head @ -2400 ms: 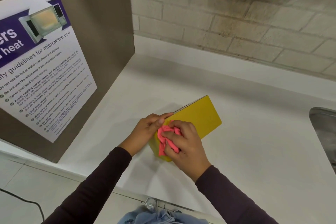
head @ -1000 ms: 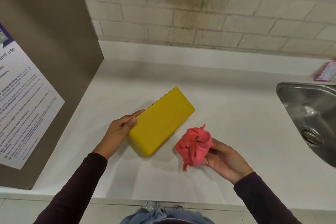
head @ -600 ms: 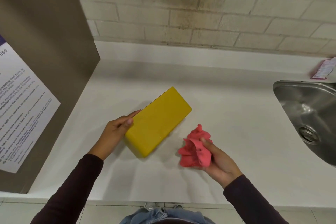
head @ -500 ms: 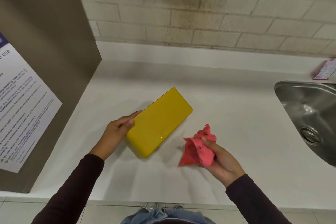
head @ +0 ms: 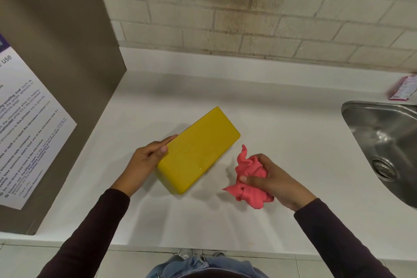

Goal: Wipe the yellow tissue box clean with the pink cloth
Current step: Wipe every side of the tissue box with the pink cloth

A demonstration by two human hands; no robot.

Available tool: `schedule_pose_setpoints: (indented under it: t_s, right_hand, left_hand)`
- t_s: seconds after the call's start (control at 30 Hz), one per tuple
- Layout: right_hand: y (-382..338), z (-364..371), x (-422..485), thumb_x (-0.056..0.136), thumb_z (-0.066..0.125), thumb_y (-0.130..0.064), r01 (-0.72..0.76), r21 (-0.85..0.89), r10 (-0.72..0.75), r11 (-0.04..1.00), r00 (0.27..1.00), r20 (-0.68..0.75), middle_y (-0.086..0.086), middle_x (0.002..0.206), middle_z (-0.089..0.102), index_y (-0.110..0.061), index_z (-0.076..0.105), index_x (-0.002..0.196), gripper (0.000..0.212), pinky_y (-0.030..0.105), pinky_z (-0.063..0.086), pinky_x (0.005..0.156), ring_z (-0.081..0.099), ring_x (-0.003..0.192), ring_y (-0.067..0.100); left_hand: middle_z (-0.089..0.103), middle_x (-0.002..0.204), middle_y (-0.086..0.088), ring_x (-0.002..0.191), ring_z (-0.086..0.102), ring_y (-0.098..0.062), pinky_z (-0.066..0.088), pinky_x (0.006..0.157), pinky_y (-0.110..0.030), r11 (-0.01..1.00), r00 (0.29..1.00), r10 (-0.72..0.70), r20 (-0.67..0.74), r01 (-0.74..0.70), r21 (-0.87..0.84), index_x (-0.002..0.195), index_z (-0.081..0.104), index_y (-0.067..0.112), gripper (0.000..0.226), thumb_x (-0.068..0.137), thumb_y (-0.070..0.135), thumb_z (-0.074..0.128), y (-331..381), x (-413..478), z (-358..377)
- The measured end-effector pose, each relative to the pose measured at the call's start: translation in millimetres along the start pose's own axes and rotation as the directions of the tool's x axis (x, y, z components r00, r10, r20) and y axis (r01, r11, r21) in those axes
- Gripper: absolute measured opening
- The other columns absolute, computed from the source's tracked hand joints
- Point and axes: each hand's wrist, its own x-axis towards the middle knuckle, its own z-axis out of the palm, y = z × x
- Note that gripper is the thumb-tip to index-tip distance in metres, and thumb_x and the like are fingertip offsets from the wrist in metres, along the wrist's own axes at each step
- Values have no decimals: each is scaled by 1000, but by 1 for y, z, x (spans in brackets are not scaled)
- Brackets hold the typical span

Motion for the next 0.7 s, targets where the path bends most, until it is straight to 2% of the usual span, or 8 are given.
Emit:
schedule_pose_setpoints:
  t_s: [0.17,0.2,0.27,0.33,0.4,0.5,0.6,0.7]
  right_hand:
    - [-7,3,10,66,74,3,240,-512,-328,825,941,-86,-8,86,58,-30,59,86,42,16,49,63,58,73,9]
    - [-4,6,13,66,70,5,311,-629,-431,712,901,-43,-7,91,58,-29,61,88,42,23,51,67,59,78,14]
    - [12,9,22,74,63,-1,369,-902,-593,225,786,174,1,114,58,-21,63,106,38,36,46,86,56,100,28]
    - [38,14,28,89,50,-9,335,-942,-461,-7,835,300,13,145,38,-16,48,134,46,46,31,106,35,131,36]
    - [63,21,27,96,41,-12,343,-939,-351,7,880,318,12,158,8,-19,26,147,54,50,12,116,3,144,34]
    - [82,23,18,93,47,-1,407,-911,-467,72,821,330,7,158,-8,-25,24,148,64,47,-4,113,-14,143,32]
    - [87,21,2,77,61,15,449,-877,-597,172,755,270,8,158,11,-23,35,142,80,36,24,109,21,142,30]
    - [89,17,-8,67,67,19,406,-848,-733,340,679,32,3,141,36,-20,51,124,71,18,45,90,55,115,17]
  left_hand:
    - [63,118,16,106,58,8,43,83,-4,1000,1000,6,-1,-6,-12,114,61,35,79,53,84,57,-1,-1,0]
    - [63,119,16,107,58,7,43,84,-4,1000,1000,4,0,-4,-11,115,61,35,79,53,84,57,-1,-1,0]
    - [62,120,14,110,57,6,44,85,-8,1000,1000,-2,2,2,-8,115,61,35,80,52,84,57,-2,0,0]
    - [62,122,12,113,56,3,42,90,-13,1000,1000,-11,2,11,-10,116,61,35,81,52,84,57,-2,0,0]
    - [62,122,11,114,56,0,40,94,-17,1000,1000,-13,-1,13,-2,116,60,36,81,52,85,56,-2,0,0]
    - [62,121,10,114,55,-1,40,97,-21,1000,1000,-18,1,18,21,118,59,36,82,53,85,54,-2,0,0]
    - [62,121,11,114,55,0,39,96,-20,1000,1000,-14,2,14,28,119,58,36,74,61,80,53,-2,-1,1]
    - [61,123,9,115,54,-2,39,96,-21,999,1000,-18,-7,19,30,119,58,35,40,83,47,47,-4,-1,2]
